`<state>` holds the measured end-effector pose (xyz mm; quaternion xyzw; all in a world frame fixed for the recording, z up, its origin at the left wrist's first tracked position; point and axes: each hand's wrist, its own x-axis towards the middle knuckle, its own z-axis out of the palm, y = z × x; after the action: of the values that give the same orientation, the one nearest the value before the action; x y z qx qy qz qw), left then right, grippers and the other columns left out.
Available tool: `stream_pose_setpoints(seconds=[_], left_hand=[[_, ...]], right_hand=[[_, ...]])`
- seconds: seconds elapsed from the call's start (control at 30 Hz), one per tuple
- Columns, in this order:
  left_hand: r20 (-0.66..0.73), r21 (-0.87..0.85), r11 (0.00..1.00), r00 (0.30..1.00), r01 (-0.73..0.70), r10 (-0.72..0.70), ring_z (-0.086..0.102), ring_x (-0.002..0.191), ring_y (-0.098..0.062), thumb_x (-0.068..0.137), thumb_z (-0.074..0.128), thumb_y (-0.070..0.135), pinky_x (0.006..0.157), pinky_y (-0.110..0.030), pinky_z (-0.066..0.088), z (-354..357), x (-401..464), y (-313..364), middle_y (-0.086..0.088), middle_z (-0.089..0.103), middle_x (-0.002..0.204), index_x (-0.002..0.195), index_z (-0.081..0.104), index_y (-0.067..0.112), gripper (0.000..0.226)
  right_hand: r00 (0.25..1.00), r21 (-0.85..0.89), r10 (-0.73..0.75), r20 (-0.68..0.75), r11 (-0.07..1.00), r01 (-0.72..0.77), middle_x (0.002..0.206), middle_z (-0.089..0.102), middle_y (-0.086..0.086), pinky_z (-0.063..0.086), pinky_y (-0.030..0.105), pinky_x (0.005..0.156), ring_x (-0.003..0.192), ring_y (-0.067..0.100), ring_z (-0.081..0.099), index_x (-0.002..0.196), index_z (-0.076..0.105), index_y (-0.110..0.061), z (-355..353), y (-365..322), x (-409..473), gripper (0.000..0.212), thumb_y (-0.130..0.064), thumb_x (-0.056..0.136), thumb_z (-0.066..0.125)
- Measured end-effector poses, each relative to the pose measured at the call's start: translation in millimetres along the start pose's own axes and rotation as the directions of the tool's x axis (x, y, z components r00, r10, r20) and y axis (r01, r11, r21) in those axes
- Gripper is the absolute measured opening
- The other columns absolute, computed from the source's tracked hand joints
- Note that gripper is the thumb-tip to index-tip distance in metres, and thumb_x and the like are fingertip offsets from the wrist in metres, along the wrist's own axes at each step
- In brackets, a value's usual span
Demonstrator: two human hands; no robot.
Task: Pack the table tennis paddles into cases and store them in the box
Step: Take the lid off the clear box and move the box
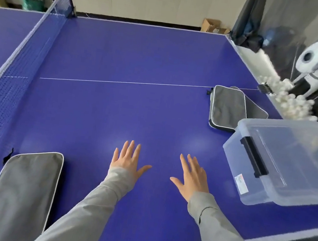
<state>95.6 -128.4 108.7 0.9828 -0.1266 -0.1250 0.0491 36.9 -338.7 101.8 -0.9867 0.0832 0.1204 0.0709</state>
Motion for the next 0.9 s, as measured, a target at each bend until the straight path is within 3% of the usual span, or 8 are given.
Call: stream_pose_setpoints(seconds=[0.27, 0.43, 0.67, 0.9], left_hand=[[-0.115, -0.007, 0.996, 0.99, -0.087, 0.085, -0.012, 0.146, -0.016, 0.088, 0.022, 0.068, 0.119, -0.04, 0.001, -43.1, 20.7, 141.3, 0.003, -0.01, 0.159, 0.15, -0.006, 0.023, 0.081], [-0.198, -0.078, 0.993, 0.978, -0.085, 0.068, -0.008, 0.146, -0.015, 0.088, 0.02, 0.068, 0.12, -0.039, 0.003, -51.6, 17.1, 233.8, 0.004, -0.005, 0.159, 0.15, -0.003, 0.024, 0.079], [-0.207, -0.063, 0.99, 0.972, -0.129, 0.113, -0.005, 0.147, -0.017, 0.089, 0.019, 0.066, 0.12, -0.041, 0.006, -41.7, 8.5, 340.1, 0.002, -0.002, 0.159, 0.15, -0.002, 0.022, 0.078], [-0.203, -0.136, 0.985, 0.976, -0.106, 0.077, -0.002, 0.147, -0.018, 0.088, 0.025, 0.067, 0.118, -0.042, 0.006, -28.8, 26.6, 389.7, 0.003, 0.002, 0.159, 0.15, 0.004, 0.021, 0.08]], right_hand=[[0.984, 0.056, -0.019, -0.175, 0.998, 0.029, 0.16, -0.002, 0.002, 0.008, 0.043, 0.119, 0.148, 0.022, -0.005, 0.151, -0.001, -0.026, -70.6, 98.6, -1.4, 0.076, -0.054, 0.093, 0.041], [0.952, 0.003, -0.02, -0.305, 1.0, 0.022, 0.159, 0.011, 0.0, 0.015, 0.041, 0.116, 0.147, 0.02, 0.007, 0.151, 0.007, -0.025, -115.1, 194.4, -28.1, 0.074, -0.055, 0.092, 0.042], [0.948, 0.053, 0.171, -0.267, 0.985, -0.163, 0.159, 0.012, 0.003, 0.014, 0.042, 0.117, 0.147, 0.022, 0.005, 0.151, 0.006, -0.023, -135.0, 347.9, -75.2, 0.073, -0.053, 0.094, 0.04], [0.931, 0.06, 0.3, -0.206, 0.954, -0.294, 0.16, 0.009, 0.004, 0.015, 0.041, 0.118, 0.148, 0.022, 0.003, 0.151, 0.004, -0.02, -143.4, 445.6, -73.1, 0.072, -0.053, 0.096, 0.035]])
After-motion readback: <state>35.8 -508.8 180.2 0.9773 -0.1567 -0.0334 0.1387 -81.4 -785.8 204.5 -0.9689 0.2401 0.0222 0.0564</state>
